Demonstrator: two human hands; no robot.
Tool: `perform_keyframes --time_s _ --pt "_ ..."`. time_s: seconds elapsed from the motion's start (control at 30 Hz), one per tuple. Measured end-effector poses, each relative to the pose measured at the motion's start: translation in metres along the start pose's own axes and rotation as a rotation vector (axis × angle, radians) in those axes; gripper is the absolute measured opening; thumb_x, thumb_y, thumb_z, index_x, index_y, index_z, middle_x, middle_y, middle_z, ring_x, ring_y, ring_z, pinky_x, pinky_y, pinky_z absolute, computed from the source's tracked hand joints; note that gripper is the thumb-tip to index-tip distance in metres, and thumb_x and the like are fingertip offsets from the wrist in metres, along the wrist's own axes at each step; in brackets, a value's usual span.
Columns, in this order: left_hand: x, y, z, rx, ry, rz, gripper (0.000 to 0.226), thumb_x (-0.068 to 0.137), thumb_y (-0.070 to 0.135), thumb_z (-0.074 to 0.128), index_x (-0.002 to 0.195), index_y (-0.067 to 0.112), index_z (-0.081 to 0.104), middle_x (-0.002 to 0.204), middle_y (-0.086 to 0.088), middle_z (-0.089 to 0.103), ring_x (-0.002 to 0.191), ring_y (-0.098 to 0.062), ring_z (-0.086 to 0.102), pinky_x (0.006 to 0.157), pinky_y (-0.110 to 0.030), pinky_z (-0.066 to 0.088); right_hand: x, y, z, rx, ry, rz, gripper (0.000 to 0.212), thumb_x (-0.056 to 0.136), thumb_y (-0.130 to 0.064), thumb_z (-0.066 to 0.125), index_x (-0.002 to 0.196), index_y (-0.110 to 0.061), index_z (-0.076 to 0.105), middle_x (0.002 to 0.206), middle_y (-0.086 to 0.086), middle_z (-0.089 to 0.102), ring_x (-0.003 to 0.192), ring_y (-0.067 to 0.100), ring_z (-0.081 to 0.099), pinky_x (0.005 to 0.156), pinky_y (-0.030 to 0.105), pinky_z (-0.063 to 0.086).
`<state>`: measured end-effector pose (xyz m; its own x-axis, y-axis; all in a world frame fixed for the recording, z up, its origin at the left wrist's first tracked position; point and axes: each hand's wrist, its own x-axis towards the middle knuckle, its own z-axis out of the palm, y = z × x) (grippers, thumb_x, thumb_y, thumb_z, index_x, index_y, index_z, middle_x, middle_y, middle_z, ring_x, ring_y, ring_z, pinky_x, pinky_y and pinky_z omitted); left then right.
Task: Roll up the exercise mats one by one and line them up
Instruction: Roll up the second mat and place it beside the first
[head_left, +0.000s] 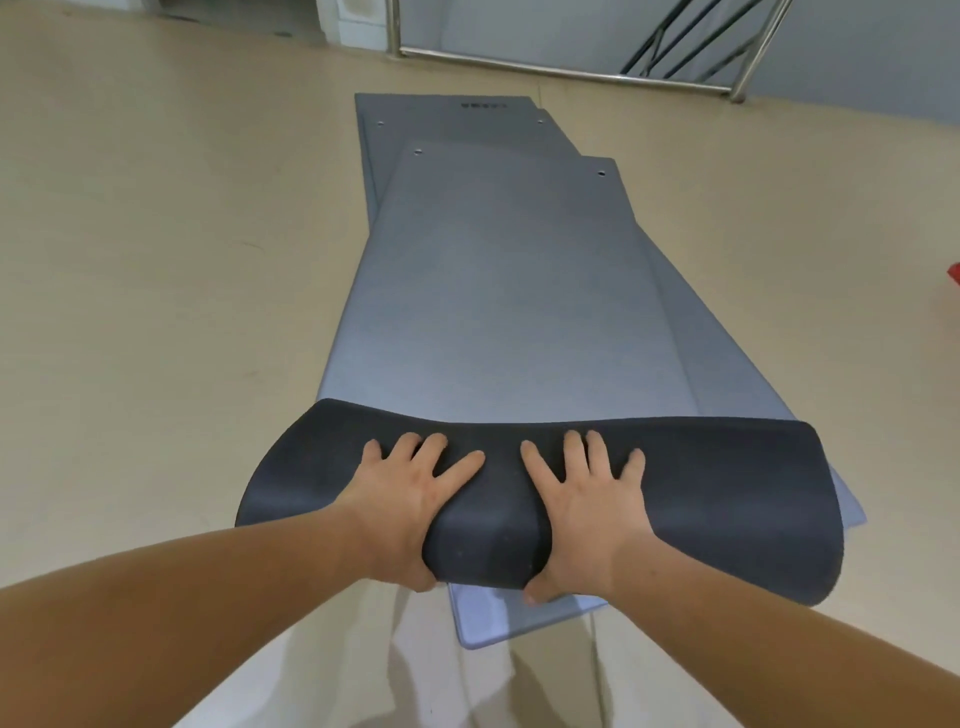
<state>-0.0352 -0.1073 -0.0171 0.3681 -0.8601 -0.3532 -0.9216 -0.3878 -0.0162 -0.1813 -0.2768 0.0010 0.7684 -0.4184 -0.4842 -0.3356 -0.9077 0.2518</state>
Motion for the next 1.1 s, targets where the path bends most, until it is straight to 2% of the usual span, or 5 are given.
perform_keyframes --time_s 0.23,0.43,0.63,0.87,1.1 --pt "-0.009 0.003 -0.009 0.012 -0.055 0.023 0.110 0.068 0.067 0.072 0.155 0.038 0.011 0.140 0.002 0.039 0.125 -0.027 0.045 0.103 -0.054 0.040 -0.002 0.012 -0.011 0.186 -0.077 -0.112 0.121 0.053 -0.077 0.076 0.152 -0.043 0.015 0.130 0.002 0.045 0.122 0.028 0.049 0.105 0.058 0.041" --pt "-0.027 0.011 -0.024 0.019 -0.152 0.058 0.089 0.068 0.055 0.075 0.143 0.041 0.029 0.121 0.008 0.047 0.105 -0.022 0.053 0.090 -0.046 0.049 -0.022 0.012 -0.015 0.204 -0.140 -0.165 0.088 0.060 -0.063 0.079 0.131 -0.042 0.033 0.105 -0.006 0.053 0.093 0.021 0.060 0.088 0.046 0.054" --pt "-0.039 0.022 -0.031 -0.088 -0.362 0.132 0.071 0.069 0.048 0.082 0.126 0.041 0.041 0.110 0.011 0.055 0.093 -0.018 0.062 0.082 -0.039 0.055 -0.031 0.007 -0.010 0.332 -0.367 -0.264 0.072 0.066 -0.048 0.086 0.120 -0.044 0.039 0.106 -0.010 0.061 0.093 0.020 0.062 0.077 0.035 0.050" --pt "0.006 -0.010 -0.047 -0.414 -0.750 0.101 0.076 0.057 0.045 0.096 0.121 0.057 0.056 0.120 0.020 0.063 0.111 -0.016 0.063 0.099 -0.045 0.056 0.002 0.021 -0.017 0.628 -0.756 -0.196 0.079 0.052 -0.048 0.100 0.118 -0.052 0.057 0.123 -0.016 0.063 0.111 0.021 0.066 0.099 0.047 0.057" --pt "0.024 -0.052 -0.045 -0.499 -0.362 -0.086 0.096 0.067 0.065 0.090 0.150 0.040 0.048 0.145 0.015 0.052 0.129 -0.018 0.057 0.108 -0.039 0.049 0.045 0.047 -0.021 0.645 -0.266 -0.045 0.100 0.040 -0.067 0.096 0.129 -0.047 0.057 0.123 -0.016 0.058 0.110 0.014 0.062 0.100 0.041 0.053"
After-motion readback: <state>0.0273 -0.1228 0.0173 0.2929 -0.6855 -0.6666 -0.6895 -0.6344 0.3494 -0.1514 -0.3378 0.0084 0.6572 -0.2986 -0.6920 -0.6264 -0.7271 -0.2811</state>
